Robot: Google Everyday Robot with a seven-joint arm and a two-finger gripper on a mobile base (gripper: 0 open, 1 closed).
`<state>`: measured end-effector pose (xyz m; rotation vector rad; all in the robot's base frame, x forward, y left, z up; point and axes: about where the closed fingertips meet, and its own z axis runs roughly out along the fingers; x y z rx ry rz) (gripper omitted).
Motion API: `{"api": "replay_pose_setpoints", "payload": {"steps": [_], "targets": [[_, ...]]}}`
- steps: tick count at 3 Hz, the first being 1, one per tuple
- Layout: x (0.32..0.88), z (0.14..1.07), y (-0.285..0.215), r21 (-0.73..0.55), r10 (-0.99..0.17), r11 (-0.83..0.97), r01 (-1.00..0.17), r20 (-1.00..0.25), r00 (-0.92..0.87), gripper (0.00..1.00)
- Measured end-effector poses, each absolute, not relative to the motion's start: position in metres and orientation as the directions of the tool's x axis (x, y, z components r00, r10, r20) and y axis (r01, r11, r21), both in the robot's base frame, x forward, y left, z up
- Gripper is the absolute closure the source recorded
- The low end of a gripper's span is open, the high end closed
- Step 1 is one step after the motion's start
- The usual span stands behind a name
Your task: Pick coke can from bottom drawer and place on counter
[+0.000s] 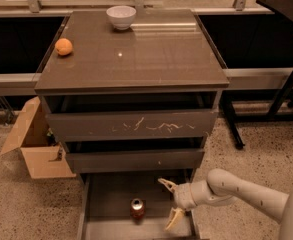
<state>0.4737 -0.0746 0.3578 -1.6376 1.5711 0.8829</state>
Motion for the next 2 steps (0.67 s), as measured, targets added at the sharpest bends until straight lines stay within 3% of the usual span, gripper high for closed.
{"api": "replay_pose_setpoints", "payload": {"steps": [2], "targets": [[0.489,0.295,-0.056,-0.008,-0.476,-0.031,-0.999,-0.879,0.022,0.00]]}}
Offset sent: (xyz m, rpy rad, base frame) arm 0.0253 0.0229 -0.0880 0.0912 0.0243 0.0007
